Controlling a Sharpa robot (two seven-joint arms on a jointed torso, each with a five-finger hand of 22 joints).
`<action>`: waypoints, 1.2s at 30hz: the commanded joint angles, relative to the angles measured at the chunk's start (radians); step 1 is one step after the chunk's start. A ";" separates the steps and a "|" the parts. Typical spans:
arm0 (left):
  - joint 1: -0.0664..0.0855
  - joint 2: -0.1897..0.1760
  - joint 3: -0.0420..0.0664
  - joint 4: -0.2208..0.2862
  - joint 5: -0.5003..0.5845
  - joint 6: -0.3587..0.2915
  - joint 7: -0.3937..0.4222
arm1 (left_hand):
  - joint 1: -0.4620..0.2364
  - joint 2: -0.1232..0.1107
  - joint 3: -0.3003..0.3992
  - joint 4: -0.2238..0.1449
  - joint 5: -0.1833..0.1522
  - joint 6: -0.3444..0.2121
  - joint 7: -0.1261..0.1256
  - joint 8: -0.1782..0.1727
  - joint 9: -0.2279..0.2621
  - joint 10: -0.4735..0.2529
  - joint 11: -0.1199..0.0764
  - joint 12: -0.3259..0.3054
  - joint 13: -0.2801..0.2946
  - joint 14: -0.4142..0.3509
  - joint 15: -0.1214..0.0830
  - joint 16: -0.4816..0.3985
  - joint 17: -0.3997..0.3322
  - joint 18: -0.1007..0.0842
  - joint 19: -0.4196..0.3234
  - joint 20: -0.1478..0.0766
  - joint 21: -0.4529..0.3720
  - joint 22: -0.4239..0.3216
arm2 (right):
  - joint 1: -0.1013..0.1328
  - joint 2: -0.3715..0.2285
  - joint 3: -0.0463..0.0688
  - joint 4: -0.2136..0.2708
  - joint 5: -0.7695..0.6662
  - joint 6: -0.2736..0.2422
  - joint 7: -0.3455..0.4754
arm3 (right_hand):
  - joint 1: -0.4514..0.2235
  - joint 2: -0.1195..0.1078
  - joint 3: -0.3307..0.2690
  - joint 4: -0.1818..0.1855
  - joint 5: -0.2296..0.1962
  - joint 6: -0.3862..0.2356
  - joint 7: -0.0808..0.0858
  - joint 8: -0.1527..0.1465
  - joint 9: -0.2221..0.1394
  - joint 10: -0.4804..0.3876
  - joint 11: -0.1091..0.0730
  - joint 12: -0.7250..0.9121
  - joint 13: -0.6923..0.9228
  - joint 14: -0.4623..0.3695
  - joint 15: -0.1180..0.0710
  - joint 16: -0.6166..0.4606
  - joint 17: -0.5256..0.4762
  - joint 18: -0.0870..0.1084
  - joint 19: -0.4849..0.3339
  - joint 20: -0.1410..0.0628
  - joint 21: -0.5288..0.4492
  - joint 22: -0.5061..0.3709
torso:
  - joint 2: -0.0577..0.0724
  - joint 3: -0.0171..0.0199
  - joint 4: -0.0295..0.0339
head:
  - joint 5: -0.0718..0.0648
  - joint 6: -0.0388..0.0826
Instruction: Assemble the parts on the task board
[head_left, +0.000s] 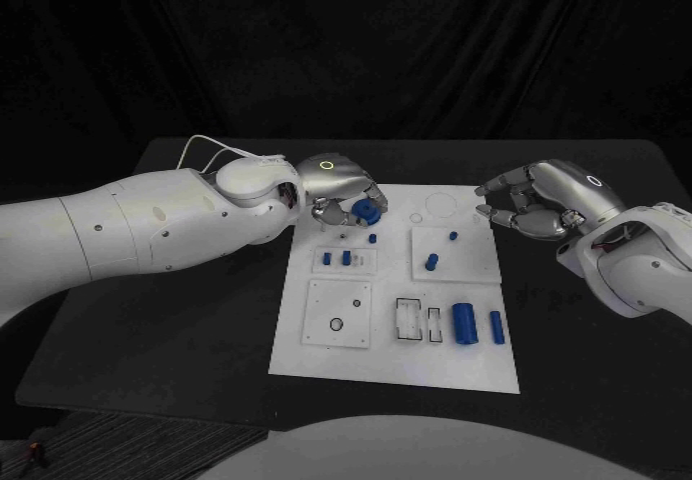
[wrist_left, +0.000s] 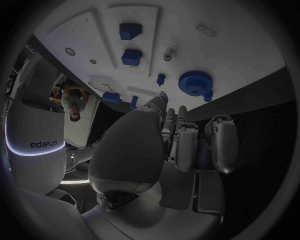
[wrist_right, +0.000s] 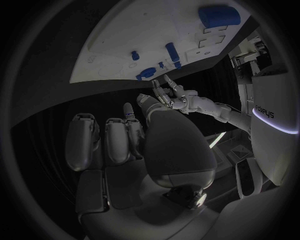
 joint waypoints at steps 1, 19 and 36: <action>-0.007 0.008 0.001 -0.004 -0.008 0.033 0.003 | -0.012 0.001 0.000 -0.006 -0.007 0.006 -0.003 0.002 -0.005 0.016 0.002 0.011 0.002 0.000 -0.004 0.006 0.075 0.007 0.000 -0.005 -0.002 0.193 | -0.004 0.001 0.000 -0.001 0.000 0.004 0.005 | 0.013 0.000 0.005 0.001 0.002 0.007 -0.001 -0.004 -0.001 0.023 -0.005 -0.001 -0.073 0.047 0.000 0.003 0.001 -0.007 0.021 0.001 0.005 0.191 | 0.000 -0.0003 -0.0003 | 0.002 0.000; -0.029 0.031 0.001 -0.015 -0.008 0.065 0.014 | -0.016 0.008 0.000 -0.014 -0.001 0.020 -0.006 0.010 -0.023 0.054 0.003 0.065 0.025 -0.007 -0.001 0.006 0.065 0.008 -0.003 -0.005 -0.010 0.192 | -0.014 0.002 0.000 -0.006 0.000 0.010 0.003 | 0.016 0.000 0.007 -0.001 0.005 0.007 0.000 -0.004 -0.002 0.023 -0.004 -0.002 -0.074 0.048 0.001 0.006 0.004 -0.009 0.022 0.001 0.010 0.193 | 0.001 0.0001 -0.0002 | -0.001 0.000; -0.057 0.050 0.001 -0.048 -0.008 0.073 0.017 | 0.018 0.029 0.044 -0.037 0.040 0.097 0.031 0.038 -0.028 0.068 -0.008 0.072 0.014 -0.018 -0.009 -0.004 0.040 0.008 -0.003 -0.007 -0.015 0.191 | -0.018 0.001 0.000 -0.006 0.001 0.018 0.003 | 0.015 0.001 0.008 0.000 0.005 0.008 0.001 -0.004 -0.001 0.023 -0.003 -0.003 -0.075 0.049 0.001 0.008 0.007 -0.009 0.023 0.001 0.012 0.193 | 0.000 -0.0001 0.0000 | -0.007 0.000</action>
